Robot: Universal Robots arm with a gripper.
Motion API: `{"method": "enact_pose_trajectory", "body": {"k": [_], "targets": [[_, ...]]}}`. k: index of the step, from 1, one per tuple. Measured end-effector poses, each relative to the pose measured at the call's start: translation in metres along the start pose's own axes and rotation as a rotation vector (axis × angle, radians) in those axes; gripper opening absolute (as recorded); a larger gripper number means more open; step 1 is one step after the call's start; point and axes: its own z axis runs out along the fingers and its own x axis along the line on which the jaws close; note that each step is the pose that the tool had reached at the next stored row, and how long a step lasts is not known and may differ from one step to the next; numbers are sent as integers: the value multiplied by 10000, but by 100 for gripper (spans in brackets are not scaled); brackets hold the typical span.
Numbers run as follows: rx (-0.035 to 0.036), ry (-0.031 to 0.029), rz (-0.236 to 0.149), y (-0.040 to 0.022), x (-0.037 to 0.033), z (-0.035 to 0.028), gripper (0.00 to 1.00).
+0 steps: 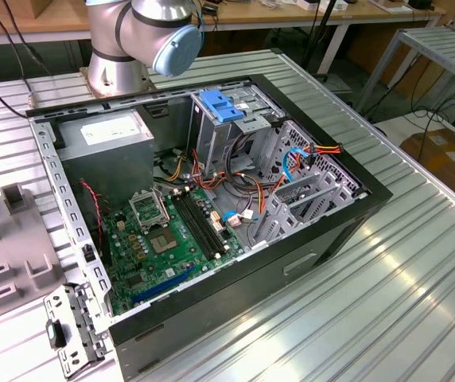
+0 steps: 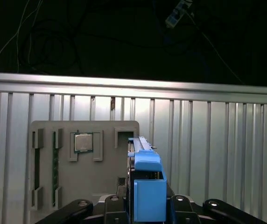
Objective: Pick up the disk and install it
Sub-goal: 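Pick up the disk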
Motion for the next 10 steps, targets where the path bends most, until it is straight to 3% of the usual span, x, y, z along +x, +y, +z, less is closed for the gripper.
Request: {"method": "enact_pose_trajectory", "body": {"k": [10], "targets": [[5,-131,-6,4,-5,-95,37]]}}
